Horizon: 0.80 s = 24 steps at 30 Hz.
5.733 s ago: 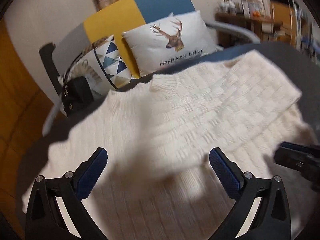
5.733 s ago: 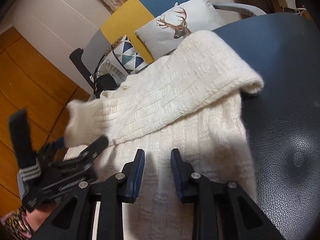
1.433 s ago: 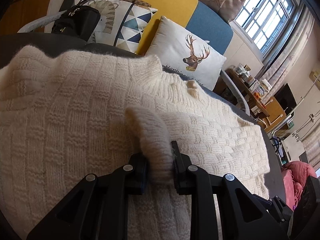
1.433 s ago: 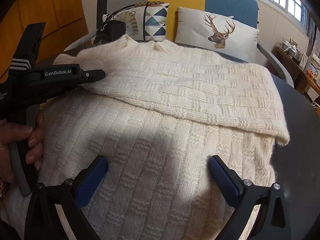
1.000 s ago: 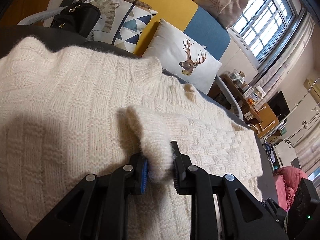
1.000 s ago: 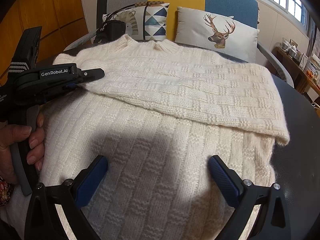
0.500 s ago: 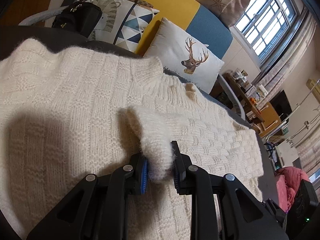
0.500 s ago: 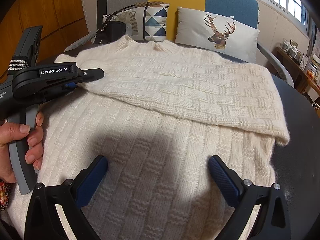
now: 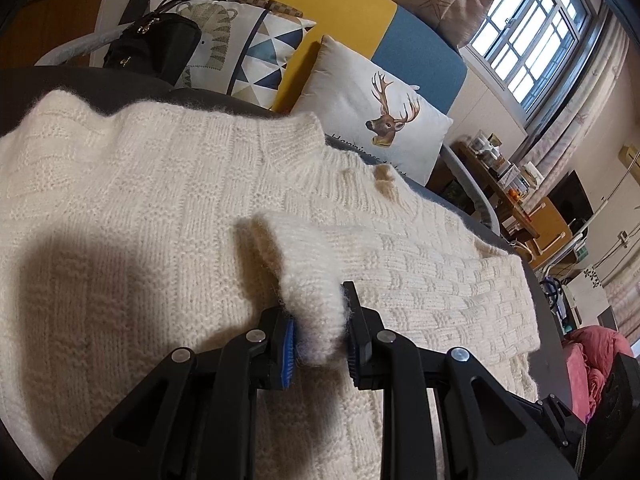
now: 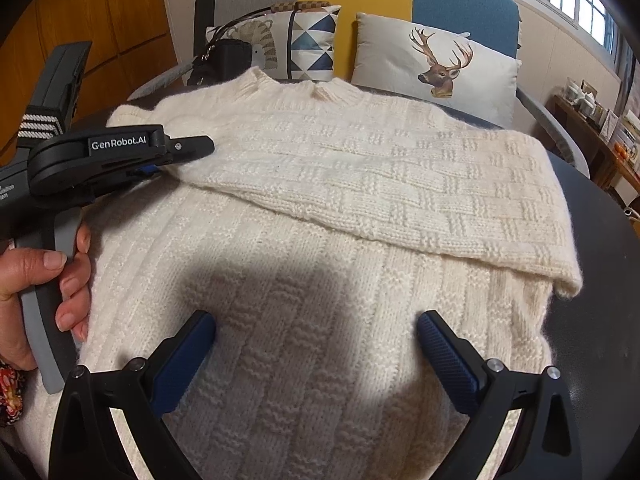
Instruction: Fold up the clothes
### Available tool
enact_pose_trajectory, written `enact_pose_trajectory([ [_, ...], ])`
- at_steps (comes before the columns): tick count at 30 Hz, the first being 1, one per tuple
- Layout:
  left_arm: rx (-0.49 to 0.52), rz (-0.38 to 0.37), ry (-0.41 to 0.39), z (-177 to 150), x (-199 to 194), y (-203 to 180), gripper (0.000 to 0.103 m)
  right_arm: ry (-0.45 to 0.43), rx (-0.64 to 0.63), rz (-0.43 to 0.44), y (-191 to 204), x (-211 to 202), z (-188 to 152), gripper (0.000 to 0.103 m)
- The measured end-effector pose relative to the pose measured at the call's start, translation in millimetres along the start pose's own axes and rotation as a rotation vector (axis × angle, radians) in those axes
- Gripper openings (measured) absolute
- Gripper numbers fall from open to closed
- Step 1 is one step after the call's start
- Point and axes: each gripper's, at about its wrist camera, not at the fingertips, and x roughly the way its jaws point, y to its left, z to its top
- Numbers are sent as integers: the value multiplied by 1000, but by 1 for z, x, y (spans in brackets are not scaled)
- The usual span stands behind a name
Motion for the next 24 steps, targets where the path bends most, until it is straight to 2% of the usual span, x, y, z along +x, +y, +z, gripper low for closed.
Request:
enact_pose_trajectory([
  [11, 11, 11, -4, 3, 7, -4, 23, -35, 44, -1, 3, 2, -4, 103],
  [15, -8, -8, 2, 4, 5, 0, 23, -40, 51, 6, 3, 1, -4, 103],
  [24, -27, -9, 9, -5, -12, 4, 17, -79, 122, 77, -13, -13, -15, 103],
])
